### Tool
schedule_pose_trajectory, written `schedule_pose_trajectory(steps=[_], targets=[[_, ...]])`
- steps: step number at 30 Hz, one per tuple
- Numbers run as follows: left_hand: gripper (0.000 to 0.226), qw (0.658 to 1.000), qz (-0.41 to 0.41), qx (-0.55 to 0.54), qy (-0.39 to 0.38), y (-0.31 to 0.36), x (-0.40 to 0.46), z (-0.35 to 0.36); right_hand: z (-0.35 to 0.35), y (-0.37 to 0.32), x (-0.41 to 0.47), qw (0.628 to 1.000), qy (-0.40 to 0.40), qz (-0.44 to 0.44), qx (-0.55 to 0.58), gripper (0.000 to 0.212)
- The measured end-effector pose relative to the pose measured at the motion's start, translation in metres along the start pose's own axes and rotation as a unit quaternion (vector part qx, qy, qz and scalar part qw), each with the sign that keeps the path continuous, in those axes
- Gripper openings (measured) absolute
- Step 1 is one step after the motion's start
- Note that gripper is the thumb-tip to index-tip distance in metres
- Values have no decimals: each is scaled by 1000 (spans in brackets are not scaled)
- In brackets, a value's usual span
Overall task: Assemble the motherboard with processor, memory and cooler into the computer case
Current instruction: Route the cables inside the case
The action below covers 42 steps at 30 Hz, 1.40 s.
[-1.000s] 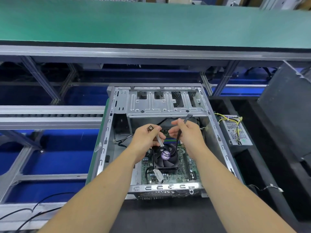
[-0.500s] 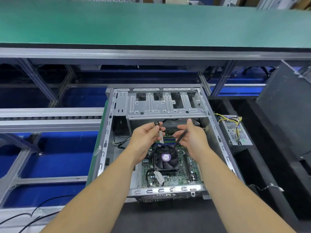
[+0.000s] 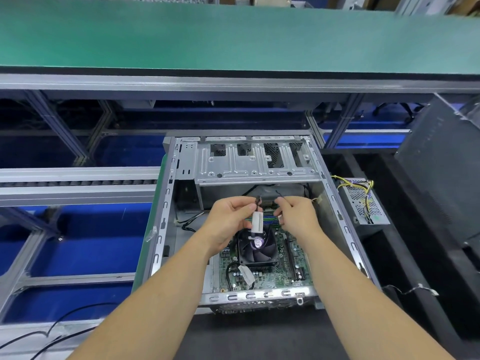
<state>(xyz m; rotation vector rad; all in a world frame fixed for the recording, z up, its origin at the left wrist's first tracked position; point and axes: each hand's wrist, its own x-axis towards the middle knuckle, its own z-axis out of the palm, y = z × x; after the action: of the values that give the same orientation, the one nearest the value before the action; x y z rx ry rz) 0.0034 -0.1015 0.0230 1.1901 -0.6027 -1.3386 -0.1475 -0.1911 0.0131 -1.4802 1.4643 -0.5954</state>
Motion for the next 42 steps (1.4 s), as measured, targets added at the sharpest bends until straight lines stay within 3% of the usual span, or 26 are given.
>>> schedule_pose_trajectory(steps=[5,12,18,28,33,42], targets=[[11,999,-36,7,-40,0,-2,1,3,-6,-5,995,-79,-35,46,17],[13,996,-51,15,-64,1,-4,1,3,-12,-12,992,-102,-50,60,24],[15,996,-40,21,-76,2,-4,1,3,-15,-12,979,-128,-34,154,18],[17,1000,-3,7,29,1,3,2,-2,-15,-9,965,-130,-29,228,7],[17,997,10,37,64,1,6,1,-4,-17,-12,948,-160,-18,276,15],[11,994,52,58,81,-2,7,-2,-7,-22,-21,921,-246,-46,298,5]])
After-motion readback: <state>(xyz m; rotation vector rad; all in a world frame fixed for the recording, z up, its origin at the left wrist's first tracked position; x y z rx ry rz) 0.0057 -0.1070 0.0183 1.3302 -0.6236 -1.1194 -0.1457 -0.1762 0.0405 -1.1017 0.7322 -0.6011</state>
